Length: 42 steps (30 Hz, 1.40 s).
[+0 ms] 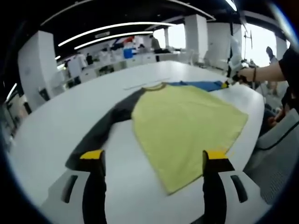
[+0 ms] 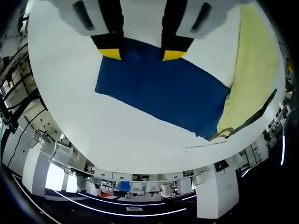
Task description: Fold the garment on the visible template until the final outline fits inside the template.
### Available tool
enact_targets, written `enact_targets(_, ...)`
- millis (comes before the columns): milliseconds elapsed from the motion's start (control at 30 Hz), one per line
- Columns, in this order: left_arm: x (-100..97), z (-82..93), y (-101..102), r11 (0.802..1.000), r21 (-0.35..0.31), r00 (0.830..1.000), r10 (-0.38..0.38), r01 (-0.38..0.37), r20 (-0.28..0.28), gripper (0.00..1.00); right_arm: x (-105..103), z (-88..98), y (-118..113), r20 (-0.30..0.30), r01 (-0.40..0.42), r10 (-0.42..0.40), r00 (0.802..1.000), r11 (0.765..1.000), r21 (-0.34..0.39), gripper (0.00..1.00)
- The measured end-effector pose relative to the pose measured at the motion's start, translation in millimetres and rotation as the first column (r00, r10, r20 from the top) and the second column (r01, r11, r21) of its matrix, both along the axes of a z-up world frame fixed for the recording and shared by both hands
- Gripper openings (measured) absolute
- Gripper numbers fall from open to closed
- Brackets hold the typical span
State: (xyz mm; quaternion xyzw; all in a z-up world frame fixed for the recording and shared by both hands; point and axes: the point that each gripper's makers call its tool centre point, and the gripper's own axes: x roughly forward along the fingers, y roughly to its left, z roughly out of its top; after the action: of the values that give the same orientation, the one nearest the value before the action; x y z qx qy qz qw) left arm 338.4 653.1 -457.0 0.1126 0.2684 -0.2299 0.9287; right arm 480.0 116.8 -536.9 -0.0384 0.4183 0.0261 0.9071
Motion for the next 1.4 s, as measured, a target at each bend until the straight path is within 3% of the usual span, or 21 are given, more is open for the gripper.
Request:
enact_targets(67,-0.5,0.3,0.5,1.0,0.002,1.0,0.005,-0.005,-0.002,0.8,5.1,-0.6,0.5,0.009,0.003,-0.003,1.0,1.0,0.023,0.18)
enact_targets(167,-0.6,0.7,1.6,1.0,0.001,1.0,0.014,-0.014,-0.004,0.78,8.9,-3.1,-4.5,0.014,-0.018,0.019,1.0,1.0,-0.017,0.06)
enact_targets(267,-0.7,-0.8,2.8,1.0,-0.003,1.0,0.021,-0.021,-0.008,0.77,2.9,0.4,-0.1,0.012,-0.036,0.037,0.999,0.998,-0.053,0.0)
enact_targets(667,2.6,-1.0,2.9,1.0,-0.006,1.0,0.016,-0.016,-0.007,0.75,24.7,-3.6,-30.8,0.029,0.01,-0.008,1.0,0.999,-0.039,0.0)
enact_targets(733,2.7,-0.7,1.7,1.0,-0.005,1.0,0.014,-0.014,-0.009,0.75,13.2,3.7,-19.9,0.033,0.027,-0.026,0.999,0.999,-0.022,0.0)
enact_targets(833,3.6,-0.9,0.9,1.0,-0.002,1.0,0.013,-0.013,-0.01,0.75,23.1,-1.8,-29.8,0.034,0.055,-0.055,0.998,0.998,0.011,0.0)
enact_targets(967,4.1,-1.4,1.2,1.0,-0.007,1.0,0.016,-0.016,-0.009,0.75,19.2,2.0,-27.0,0.033,0.072,-0.073,0.997,0.996,0.049,0.01)
enact_targets(1100,4.4,-4.0,3.0,1.0,-0.009,1.0,0.018,-0.018,-0.014,0.75,25.2,2.8,-33.8,0.051,0.064,-0.066,0.997,0.997,0.043,0.0)
enact_targets(1267,4.5,-2.9,3.6,1.0,-0.012,1.0,0.022,-0.022,-0.011,0.75,16.0,21.3,-32.0,0.094,0.113,-0.116,0.989,0.993,0.043,0.0)
enact_targets(1333,4.4,-3.2,5.0,1.0,-0.011,1.0,0.024,-0.024,-0.011,0.75,28.2,19.0,-51.3,0.104,0.13,-0.133,0.986,0.991,0.036,0.0)
enact_targets(1400,3.7,-2.3,3.6,1.0,-0.014,1.0,0.026,-0.026,-0.011,0.75,16.5,26.8,-52.3,0.113,0.161,-0.163,0.98,0.987,0.025,0.0)
